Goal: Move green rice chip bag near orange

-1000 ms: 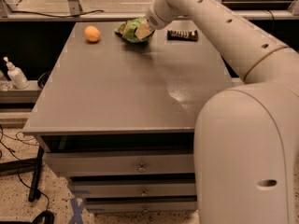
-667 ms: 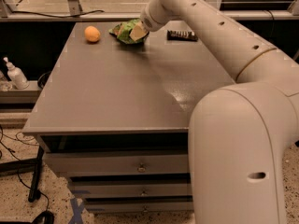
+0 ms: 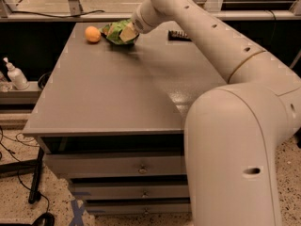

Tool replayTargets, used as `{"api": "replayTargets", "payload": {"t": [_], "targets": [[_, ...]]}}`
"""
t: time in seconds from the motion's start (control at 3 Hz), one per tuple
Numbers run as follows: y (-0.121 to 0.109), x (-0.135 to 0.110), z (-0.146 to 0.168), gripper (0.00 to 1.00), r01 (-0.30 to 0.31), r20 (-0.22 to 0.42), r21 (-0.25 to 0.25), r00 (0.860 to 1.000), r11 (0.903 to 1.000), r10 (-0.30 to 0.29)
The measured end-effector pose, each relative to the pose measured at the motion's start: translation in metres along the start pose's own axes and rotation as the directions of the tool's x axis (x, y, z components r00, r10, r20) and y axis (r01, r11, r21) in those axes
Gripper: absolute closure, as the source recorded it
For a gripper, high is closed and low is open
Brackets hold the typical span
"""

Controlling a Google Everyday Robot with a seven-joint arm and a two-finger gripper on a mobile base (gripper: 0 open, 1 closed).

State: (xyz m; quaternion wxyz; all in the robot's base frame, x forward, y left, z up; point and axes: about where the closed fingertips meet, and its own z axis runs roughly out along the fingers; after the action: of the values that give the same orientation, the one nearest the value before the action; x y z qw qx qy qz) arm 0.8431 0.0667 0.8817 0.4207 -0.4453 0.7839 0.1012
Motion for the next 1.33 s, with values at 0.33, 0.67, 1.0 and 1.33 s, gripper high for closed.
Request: {"api": "replayTargets", "payload": {"t": [0.33, 0.67, 1.0, 1.33], "targets": [[0.0081, -0.0028, 0.0051, 0.84, -0.014, 0.002, -0.019, 1.000, 0.9997, 0.014], [0.0121, -0.0006, 0.0058, 0.62, -0.023, -0.002, -0.028, 1.000, 0.9993, 0.023], [0.0147, 0.0025, 0.0056, 0.37, -0.029, -0.009, -0.034, 1.000, 0.9990, 0.028], [0.0171, 0.0046, 0.0050, 0.15, -0.032, -0.015, -0.039, 0.999, 0.9987, 0.032]]}}
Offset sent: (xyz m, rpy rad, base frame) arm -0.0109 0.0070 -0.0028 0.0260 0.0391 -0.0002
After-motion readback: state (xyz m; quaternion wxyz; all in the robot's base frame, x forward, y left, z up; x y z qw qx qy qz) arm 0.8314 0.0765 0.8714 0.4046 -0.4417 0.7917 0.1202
